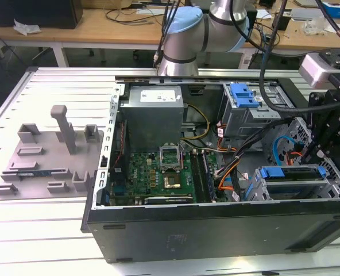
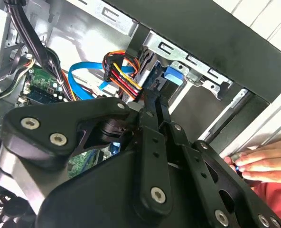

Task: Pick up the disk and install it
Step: 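Insert the first disk wire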

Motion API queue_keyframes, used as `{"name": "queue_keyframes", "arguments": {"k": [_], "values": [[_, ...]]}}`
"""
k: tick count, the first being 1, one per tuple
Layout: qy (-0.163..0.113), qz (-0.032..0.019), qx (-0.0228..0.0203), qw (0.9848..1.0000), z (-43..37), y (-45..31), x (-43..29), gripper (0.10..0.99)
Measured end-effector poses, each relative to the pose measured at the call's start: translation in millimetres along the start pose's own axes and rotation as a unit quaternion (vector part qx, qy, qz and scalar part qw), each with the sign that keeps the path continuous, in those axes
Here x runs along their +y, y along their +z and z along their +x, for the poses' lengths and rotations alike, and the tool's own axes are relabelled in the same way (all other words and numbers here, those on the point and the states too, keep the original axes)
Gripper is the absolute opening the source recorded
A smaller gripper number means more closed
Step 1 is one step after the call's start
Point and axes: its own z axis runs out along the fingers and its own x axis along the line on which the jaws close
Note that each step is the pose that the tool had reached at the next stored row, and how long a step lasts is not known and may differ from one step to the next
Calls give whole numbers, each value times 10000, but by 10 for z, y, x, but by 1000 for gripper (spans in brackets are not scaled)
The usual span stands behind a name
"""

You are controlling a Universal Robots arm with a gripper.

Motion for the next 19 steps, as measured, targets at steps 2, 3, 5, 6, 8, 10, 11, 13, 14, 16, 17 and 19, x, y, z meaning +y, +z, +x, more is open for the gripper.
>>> {"name": "queue_keyframes", "arguments": {"k": [2, 3, 5, 6, 8, 10, 11, 13, 14, 16, 17, 19], "values": [[0, 0, 0, 10000, 1, 0, 0, 169], [-1, 0, 0, 10000, 1, -1, 0, 169], [-1, 0, 0, 10000, 9, 0, 0, 169], [-1, 0, 0, 10000, 15, 0, 0, 169], [-1, 0, 0, 10000, 26, 0, 0, 169], [-1, 0, 1, 10000, 27, 1, 0, 169], [0, 0, 1, 10000, 27, 1, 1, 169], [0, 0, 0, 10000, 27, 4, 4, 169], [0, 0, 0, 10000, 27, 5, 5, 169], [1, 0, 0, 10000, 26, 8, 5, 169], [1, 0, 0, 10000, 26, 10, 5, 169], [1, 0, 1, 10000, 26, 14, 5, 169]]}}
